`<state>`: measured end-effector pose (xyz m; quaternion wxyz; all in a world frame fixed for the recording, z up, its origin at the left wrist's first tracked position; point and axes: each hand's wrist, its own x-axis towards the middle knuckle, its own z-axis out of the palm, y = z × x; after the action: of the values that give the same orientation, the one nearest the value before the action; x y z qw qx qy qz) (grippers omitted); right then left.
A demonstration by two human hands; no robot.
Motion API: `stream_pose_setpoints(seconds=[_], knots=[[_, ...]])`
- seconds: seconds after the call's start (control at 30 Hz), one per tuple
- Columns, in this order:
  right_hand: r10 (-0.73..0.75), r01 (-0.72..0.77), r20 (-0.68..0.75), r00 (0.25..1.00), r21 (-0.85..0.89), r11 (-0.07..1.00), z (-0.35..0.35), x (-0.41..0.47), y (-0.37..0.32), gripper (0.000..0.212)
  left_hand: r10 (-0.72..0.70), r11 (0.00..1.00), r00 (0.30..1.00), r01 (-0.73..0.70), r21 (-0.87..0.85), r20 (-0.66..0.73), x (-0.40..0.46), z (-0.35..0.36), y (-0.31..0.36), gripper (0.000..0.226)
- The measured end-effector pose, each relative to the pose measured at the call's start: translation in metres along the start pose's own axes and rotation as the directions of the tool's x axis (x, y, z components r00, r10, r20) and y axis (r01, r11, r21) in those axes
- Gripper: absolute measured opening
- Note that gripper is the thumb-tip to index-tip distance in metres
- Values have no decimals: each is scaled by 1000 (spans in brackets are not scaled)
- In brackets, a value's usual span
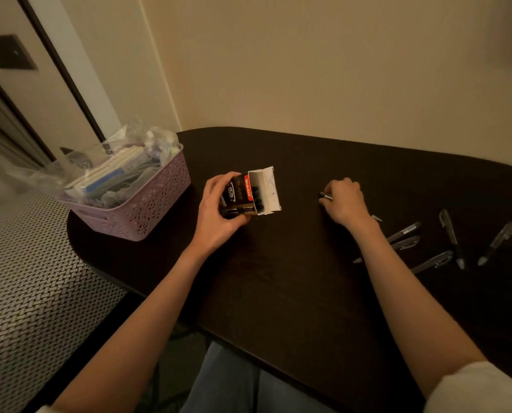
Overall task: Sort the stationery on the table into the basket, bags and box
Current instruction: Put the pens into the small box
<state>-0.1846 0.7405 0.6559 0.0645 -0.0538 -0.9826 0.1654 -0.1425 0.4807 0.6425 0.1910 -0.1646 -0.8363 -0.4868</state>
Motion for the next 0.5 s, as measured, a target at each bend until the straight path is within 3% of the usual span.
stream_pose_setpoints(seconds=[0.17, 0.27, 0.37, 0.5], knots=[[-43, 36, 99, 994, 80, 996, 4, 4, -7, 16, -44, 998, 999, 45, -41, 28, 3, -5, 0, 75], [-157, 166, -56, 986, 276, 947, -16, -5, -26, 18, -74, 995, 997, 76, -62, 35, 6, -7, -3, 78], [-219, 362, -311, 925, 543, 758, -52, -28, -58, 15, -94, 993, 995, 95, -74, 24, 7, -9, -6, 78], [-193, 638, -610, 769, 708, 302, -90, -68, -89, 6, -111, 992, 993, 113, -65, 36, 8, -13, -9, 82]])
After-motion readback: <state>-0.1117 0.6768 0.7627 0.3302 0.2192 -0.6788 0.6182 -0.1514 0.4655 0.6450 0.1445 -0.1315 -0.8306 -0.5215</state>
